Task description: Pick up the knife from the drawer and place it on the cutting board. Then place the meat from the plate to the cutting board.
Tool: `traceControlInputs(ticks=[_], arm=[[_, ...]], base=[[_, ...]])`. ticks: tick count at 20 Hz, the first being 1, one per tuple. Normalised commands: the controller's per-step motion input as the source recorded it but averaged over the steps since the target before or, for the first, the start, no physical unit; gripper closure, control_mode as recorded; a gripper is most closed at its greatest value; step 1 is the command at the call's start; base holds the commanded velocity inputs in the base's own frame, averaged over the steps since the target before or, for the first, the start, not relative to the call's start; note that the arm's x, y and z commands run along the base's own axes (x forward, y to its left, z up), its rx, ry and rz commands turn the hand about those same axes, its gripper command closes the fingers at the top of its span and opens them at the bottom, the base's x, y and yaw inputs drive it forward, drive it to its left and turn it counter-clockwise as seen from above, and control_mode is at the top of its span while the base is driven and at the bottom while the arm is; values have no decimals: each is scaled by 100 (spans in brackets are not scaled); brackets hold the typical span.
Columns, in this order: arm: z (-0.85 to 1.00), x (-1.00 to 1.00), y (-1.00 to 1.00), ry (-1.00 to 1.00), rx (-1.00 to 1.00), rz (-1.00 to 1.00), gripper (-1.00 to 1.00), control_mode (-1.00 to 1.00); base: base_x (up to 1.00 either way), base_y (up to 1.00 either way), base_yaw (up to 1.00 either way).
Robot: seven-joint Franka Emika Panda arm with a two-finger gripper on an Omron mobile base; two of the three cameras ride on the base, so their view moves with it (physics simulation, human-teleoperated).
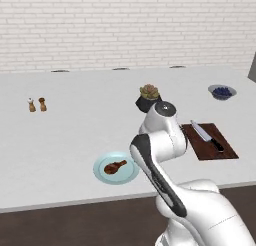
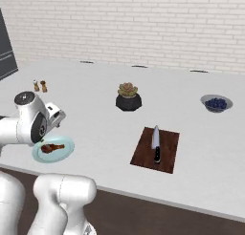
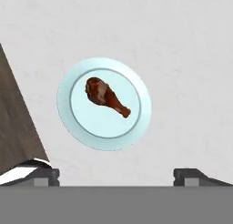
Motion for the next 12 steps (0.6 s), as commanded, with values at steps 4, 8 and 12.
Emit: traceControlInputs(ticks=[4, 8, 12], arm=[[-38, 72, 33, 38, -5, 34, -100, -100], [-39, 65, 9, 40, -5, 22, -100, -100], [-40, 18, 26, 25, 0, 34, -100, -100]], base=[[0, 0, 0], [0, 0, 0], [0, 0, 0]])
